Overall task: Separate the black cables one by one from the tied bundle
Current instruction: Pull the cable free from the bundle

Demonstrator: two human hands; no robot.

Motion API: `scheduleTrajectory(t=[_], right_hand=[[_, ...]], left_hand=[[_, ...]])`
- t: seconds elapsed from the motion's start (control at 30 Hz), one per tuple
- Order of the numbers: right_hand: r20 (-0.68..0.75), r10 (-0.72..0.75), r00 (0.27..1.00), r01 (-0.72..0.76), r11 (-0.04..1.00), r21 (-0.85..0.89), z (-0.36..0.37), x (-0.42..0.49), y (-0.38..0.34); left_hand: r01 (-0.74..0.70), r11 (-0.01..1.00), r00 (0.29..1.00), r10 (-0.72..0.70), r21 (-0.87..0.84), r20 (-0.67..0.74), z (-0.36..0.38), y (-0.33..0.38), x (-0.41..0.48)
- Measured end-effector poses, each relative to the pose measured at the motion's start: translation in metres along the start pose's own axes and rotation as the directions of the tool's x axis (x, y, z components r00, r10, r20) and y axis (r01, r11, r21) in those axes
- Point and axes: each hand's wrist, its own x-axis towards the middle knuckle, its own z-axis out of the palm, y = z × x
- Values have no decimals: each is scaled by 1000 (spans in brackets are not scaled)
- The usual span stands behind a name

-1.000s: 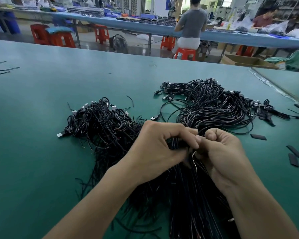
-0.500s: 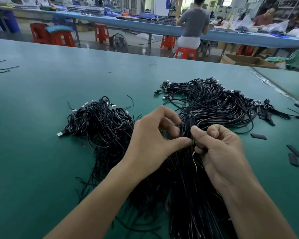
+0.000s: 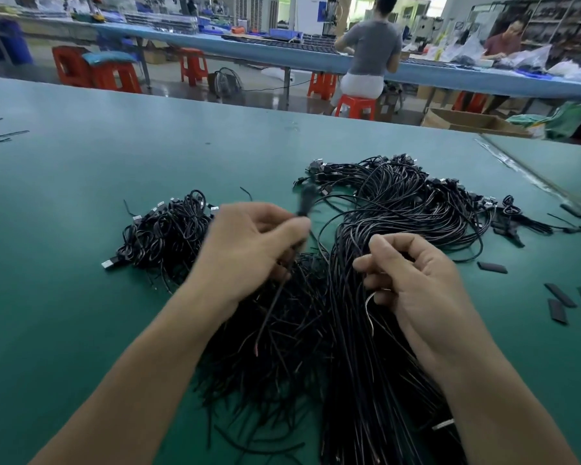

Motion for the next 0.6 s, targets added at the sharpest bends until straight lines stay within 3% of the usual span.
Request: scheduleTrajectory(t=[0.1, 0.17, 0.23, 0.4, 0.5, 0.6], right_hand=[[-29, -55, 998, 39, 922, -386, -9, 2, 8], [1, -102, 995, 75, 732, -678, -11, 2, 17], [22, -96, 995, 73, 563, -823, -7, -2, 24], [34, -87, 996, 67, 417, -907, 5, -7, 34], [21, -66, 998, 48, 436, -898, 6, -7, 36], [56, -62, 997, 80, 527, -846, 5, -5, 33]], left_hand=[[-94, 968, 911, 177, 232, -372, -24, -7, 11], [-118, 936, 827, 278, 333, -489, -32, -14, 13], [-113, 902, 770, 345, 418, -537, -37, -21, 15], [4, 830, 767, 356, 557, -535, -46, -36, 21], [28, 796, 787, 356, 605, -503, -43, -41, 20], [50, 795, 791, 337, 604, -510, -38, -38, 17]])
